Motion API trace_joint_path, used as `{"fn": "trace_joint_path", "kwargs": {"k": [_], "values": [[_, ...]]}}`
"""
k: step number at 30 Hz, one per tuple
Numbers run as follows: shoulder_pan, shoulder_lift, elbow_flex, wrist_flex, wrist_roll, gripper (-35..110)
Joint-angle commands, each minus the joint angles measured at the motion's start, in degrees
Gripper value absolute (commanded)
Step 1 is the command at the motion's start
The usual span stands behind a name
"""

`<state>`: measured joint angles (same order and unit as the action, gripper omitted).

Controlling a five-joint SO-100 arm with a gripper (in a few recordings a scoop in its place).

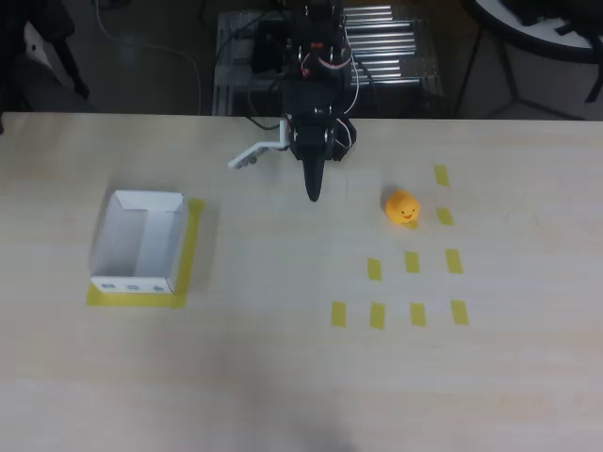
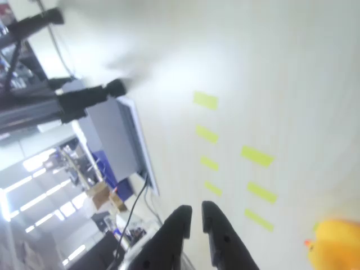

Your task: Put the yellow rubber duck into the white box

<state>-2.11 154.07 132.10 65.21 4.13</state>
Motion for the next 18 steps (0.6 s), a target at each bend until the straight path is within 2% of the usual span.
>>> {"fn": "trace_joint_path", "kwargs": {"k": [1,9,10,11,15,18], "values": [[-5.01,-7.38,-15.56,5.19,-5.27,1],[-15.82,-14.15,-18.28,19.95,-24.61,28],[-17.49,-15.47,-17.84,21.01,-28.39,37],[-19.25,-16.61,-17.05,21.27,-30.67,40],[-23.03,-20.04,-16.61,20.65,-30.67,35],[-26.54,-21.62,-16.08,20.74,-31.64,42]]}}
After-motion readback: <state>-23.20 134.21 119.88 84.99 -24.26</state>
